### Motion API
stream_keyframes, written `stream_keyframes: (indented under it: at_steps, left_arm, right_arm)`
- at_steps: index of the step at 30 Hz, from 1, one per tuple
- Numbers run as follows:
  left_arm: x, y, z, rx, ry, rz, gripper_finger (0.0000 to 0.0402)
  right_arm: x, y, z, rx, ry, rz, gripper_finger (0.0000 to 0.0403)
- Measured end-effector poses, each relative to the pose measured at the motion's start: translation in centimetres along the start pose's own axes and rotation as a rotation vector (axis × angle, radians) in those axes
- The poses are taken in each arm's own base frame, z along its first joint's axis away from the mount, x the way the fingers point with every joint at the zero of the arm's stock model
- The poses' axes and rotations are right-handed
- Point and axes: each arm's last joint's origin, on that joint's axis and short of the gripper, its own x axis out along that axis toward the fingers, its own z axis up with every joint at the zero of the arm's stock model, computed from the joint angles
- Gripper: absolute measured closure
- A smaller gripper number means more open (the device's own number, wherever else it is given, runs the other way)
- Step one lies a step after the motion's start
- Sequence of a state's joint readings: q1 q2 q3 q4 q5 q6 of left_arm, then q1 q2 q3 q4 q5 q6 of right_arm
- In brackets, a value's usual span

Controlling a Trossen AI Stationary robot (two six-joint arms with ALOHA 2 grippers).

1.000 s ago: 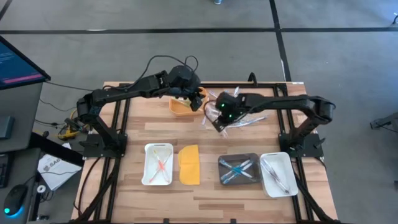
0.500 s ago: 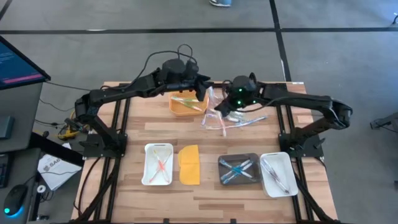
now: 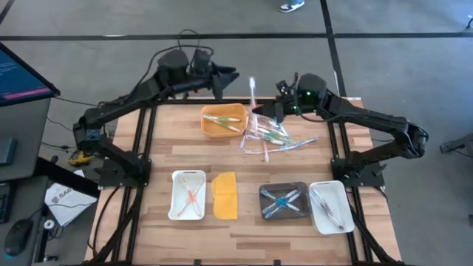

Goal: Pick & Place Toothbrushes
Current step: Put the orange toothbrush into the left white bin

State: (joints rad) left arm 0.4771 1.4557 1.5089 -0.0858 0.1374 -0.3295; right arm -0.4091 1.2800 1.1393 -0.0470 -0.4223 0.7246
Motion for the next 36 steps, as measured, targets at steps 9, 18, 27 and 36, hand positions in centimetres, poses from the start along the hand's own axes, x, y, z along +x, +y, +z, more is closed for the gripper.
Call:
stream_keyframes:
  at_steps: [9, 18, 27, 36]
  left_arm:
    - [2.2, 0.9, -1.8, -0.139, 0.146, -0.224, 0.0247]
    - [2.4, 0.3, -1.9, -0.133, 0.146, -0.293, 0.0247]
    - [2.4, 0.2, -1.6, -0.121, 0.113, -0.303, 0.0247]
    - [5.1, 0.6, -3.2, -0.229, 0.121, -0.359, 0.0247]
  right_arm:
    - [-0.1, 0.7, 0.8, -0.03, -0.074, 0.07, 0.0396]
    - [-0.3, 0.5, 1.4, -0.027, -0.16, 0.026, 0.0396]
    - [-0.5, 0.2, 1.9, -0.036, -0.197, 0.011, 0.0397]
    - [-0.5, 0.2, 1.9, -0.055, -0.2, 0.002, 0.0397]
